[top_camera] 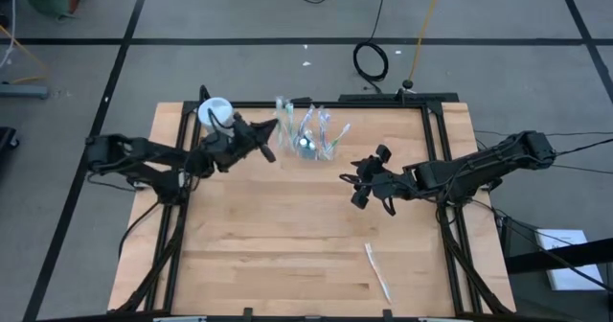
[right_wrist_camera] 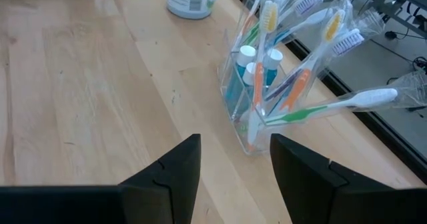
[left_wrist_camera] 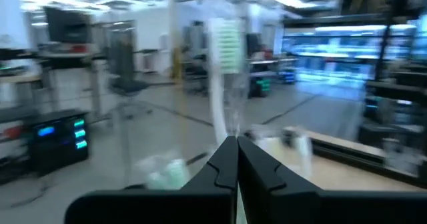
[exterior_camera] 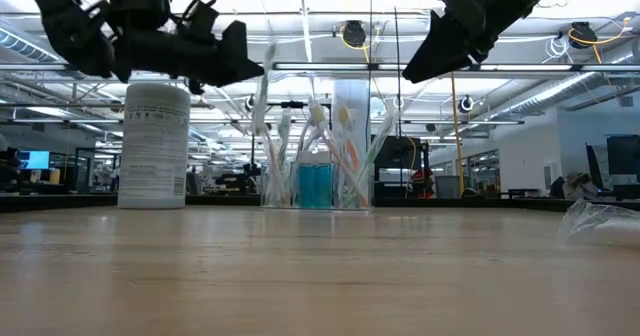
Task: Pick & Place toothbrushing station
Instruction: Put the green toothbrush into the transparent organizer
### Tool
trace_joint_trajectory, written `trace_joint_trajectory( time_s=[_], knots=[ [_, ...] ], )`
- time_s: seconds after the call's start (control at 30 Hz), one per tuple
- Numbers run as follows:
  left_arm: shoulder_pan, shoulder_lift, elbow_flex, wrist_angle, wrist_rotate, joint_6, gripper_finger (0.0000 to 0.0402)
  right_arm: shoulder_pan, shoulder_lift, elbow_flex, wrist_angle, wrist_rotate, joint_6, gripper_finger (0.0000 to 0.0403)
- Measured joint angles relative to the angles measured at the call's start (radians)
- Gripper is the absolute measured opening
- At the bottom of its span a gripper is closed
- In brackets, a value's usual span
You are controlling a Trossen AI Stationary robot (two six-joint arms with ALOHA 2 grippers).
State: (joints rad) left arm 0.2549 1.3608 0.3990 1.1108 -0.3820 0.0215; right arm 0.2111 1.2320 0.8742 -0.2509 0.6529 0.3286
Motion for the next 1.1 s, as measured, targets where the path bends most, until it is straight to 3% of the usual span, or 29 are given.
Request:
trace_joint_trajectory(
  time_s=[0.1,0.3,0.53,0.63,0.73,0.9,1.1],
  knots=[
    [0.026,0.073,0.026,0.072,0.094,0.018,0.0003,-0.002,0.0,0.0,0.007,0.002,0.0,0.0171],
    [0.048,0.23,0.127,0.065,0.109,0.064,0.0002,-0.002,0.0,0.0,0.011,0.001,0.0,0.0171],
    [0.061,0.387,0.199,0.064,-0.011,0.132,0.0001,-0.002,0.0,0.0,0.011,0.0,-0.002,0.0171],
    [0.058,0.411,0.195,0.049,-0.015,0.157,0.0003,-0.002,0.0,0.0,0.01,0.0,-0.011,0.0171],
    [0.043,0.419,0.183,-0.035,-0.028,0.087,0.0002,-0.002,0.0,0.0,0.01,0.0,-0.011,0.0171],
    [0.012,0.416,0.181,-0.223,-0.142,-0.006,0.0005,-0.002,0.0,0.0,0.01,0.0,-0.011,0.0171],
    [-0.029,0.416,0.181,-0.262,-0.133,0.047,0.0006,-0.002,0.0,0.0,0.011,0.0,-0.011,0.0171]
  ],
)
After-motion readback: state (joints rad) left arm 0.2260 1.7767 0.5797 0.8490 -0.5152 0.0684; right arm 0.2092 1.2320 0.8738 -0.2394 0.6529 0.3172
